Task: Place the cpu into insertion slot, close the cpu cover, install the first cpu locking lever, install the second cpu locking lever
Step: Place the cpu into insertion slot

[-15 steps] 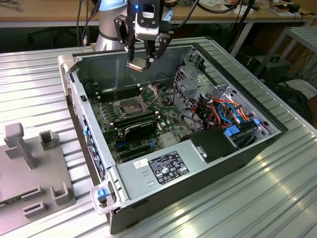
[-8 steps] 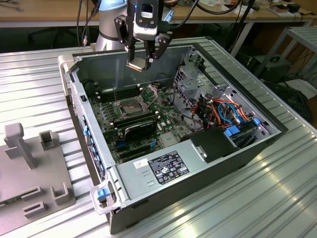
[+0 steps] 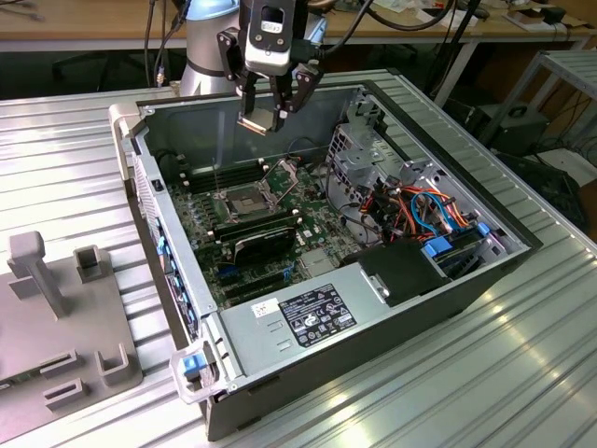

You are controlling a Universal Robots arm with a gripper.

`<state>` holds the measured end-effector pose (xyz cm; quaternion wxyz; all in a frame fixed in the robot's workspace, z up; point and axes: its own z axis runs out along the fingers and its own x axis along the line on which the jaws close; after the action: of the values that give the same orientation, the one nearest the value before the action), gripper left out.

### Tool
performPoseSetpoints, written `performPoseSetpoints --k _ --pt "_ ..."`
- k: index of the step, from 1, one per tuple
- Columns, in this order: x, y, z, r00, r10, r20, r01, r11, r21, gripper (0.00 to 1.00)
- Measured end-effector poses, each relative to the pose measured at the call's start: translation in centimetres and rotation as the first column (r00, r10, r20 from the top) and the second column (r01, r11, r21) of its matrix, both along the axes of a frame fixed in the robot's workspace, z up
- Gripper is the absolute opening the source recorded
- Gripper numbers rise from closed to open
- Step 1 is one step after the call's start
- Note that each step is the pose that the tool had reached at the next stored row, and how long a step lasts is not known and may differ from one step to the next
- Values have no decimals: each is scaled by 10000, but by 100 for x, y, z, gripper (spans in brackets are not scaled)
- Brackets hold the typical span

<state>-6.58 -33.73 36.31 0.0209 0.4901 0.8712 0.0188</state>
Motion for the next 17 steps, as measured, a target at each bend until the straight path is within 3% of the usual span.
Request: performPoseSetpoints --k 14,16,17 --pt "0 1 -23 10000 -82 0 82 10000 -6 55" --pt "3 1 -107 9977 -671 1 671 9977 -4 55" --pt "3 2 -176 9935 -1138 0 1138 9935 -5 55"
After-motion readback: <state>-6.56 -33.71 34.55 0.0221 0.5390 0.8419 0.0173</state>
